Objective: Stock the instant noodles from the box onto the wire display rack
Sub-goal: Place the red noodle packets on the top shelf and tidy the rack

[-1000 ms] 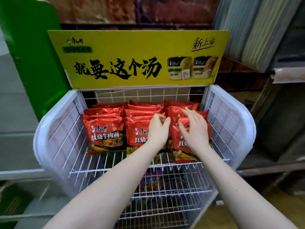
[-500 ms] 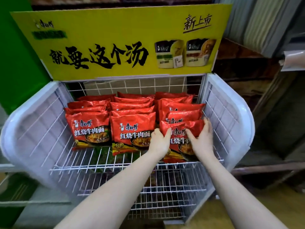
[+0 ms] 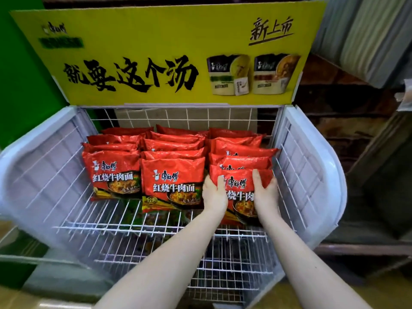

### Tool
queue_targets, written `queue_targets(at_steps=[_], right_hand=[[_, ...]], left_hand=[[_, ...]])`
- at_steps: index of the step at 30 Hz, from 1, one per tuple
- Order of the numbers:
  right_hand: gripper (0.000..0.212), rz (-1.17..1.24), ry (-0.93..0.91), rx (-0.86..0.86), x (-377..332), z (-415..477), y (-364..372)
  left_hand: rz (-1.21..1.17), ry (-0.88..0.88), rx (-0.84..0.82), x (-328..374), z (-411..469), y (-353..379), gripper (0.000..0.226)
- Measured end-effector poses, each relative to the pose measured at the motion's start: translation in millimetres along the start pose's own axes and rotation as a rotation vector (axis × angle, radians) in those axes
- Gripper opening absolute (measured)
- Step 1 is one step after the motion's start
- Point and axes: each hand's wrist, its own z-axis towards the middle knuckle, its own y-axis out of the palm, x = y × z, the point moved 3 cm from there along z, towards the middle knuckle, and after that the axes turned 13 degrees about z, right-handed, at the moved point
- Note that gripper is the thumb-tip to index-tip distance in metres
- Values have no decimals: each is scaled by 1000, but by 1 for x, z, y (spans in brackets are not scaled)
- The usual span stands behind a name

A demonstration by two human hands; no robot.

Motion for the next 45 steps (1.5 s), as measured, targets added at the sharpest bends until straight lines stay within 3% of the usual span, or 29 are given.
queue_targets(at_steps=[2, 8, 17, 23, 28, 32, 36, 38, 41, 45], right_hand=[[59, 17, 4, 12, 1, 4, 5], [51, 47, -58, 43, -9, 21, 15], [45, 114, -134, 34, -6, 23, 17], [47, 103, -113, 3, -2, 21, 12], [51, 25, -118, 21, -9, 17, 4], [70, -350, -367, 51, -33, 11, 6], [59, -793, -632, -2, -65, 10, 28], [53, -952, -616, -59, -70, 19, 37], [51, -1126, -494, -162, -67, 29, 43], [49, -1202, -499, -255, -61, 24, 44]], left_hand=[[0, 26, -3, 6, 2, -2, 73], [10, 139, 4, 22, 22, -3, 60], [-79, 211, -28, 15, 26, 1, 83], [-34, 190, -58, 20, 17, -4, 64], [-7, 225, -26, 43, 9, -19, 70], [193, 463, 124, 63, -1, -32, 69], [542, 716, 158, 82, 6, -36, 66], [826, 804, 111, 87, 18, -36, 67], [1150, 782, -18, 82, 34, -38, 66], [1298, 705, -28, 75, 31, -41, 70]])
